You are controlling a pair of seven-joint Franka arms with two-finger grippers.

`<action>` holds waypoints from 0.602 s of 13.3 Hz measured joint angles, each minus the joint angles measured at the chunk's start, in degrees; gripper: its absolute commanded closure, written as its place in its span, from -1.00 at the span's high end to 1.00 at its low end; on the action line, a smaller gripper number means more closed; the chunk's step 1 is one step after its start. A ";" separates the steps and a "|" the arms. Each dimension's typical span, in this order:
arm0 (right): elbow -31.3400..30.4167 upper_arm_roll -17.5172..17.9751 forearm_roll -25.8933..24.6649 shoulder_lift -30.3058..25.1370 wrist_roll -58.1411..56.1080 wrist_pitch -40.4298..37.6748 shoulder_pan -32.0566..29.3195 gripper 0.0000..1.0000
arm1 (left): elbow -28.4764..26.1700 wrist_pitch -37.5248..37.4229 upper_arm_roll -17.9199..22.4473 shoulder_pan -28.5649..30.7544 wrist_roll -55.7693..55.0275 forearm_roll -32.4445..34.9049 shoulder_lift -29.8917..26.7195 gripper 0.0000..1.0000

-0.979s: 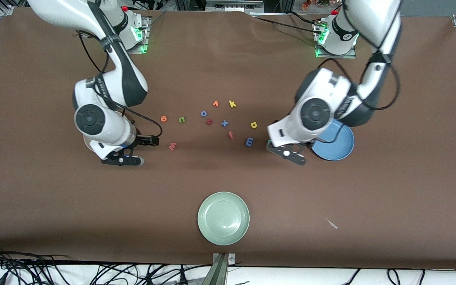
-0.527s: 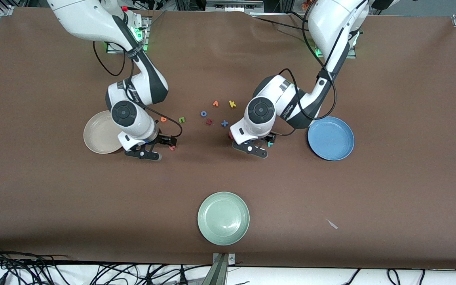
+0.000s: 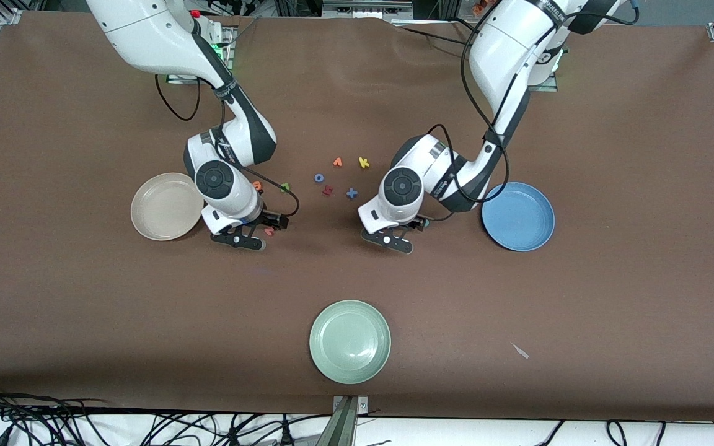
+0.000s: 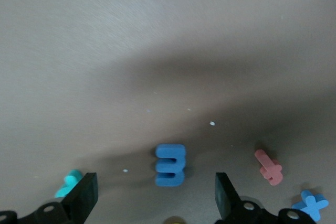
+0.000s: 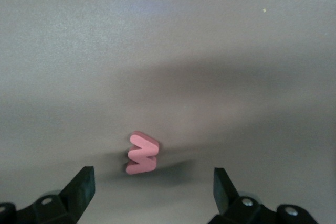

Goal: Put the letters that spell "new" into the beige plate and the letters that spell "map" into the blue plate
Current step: 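Grasp the W with the right gripper while the left gripper grasps the 3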

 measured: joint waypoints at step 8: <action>2.42 -0.40 1.08 1.85 0.34 0.08 0.08 0.92 | -0.05 2.08 0.21 -0.92 0.02 0.03 1.14 -1.00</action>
